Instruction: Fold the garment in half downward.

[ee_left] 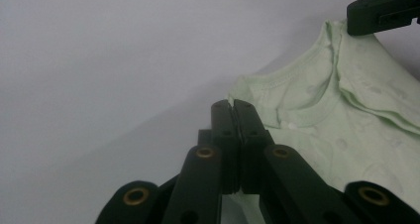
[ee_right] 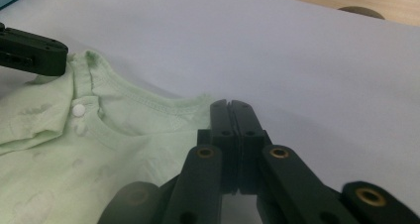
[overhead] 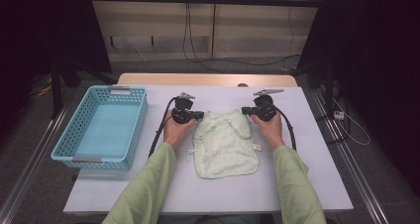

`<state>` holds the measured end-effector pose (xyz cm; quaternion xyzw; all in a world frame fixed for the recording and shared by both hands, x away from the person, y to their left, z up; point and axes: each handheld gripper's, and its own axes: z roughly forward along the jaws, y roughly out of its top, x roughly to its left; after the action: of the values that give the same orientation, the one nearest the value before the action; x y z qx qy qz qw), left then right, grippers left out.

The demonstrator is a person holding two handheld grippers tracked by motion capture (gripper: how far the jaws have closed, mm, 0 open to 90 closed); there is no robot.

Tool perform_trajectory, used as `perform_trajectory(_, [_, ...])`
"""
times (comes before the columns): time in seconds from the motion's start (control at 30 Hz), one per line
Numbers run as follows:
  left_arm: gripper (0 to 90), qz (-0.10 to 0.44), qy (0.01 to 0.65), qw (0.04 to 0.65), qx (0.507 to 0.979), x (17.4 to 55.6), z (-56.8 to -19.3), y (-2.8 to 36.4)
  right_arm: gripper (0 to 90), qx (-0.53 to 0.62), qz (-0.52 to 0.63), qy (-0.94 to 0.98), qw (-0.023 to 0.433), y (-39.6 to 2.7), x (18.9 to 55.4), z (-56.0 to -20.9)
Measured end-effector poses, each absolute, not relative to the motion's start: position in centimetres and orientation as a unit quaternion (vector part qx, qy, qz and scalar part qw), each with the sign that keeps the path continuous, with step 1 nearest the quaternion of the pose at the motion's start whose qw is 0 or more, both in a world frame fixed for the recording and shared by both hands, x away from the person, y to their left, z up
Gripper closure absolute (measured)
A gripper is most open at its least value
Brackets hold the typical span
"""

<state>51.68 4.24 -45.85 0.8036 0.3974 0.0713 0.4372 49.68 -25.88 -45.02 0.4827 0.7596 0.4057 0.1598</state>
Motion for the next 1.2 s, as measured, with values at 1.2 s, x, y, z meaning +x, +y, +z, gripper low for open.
perform_trajectory(1.2, [89.4,0.095,0.371,0.488,0.784,54.0,-42.8,3.4,90.0,0.499,0.442,0.720,0.192,-27.6,50.5,-42.8])
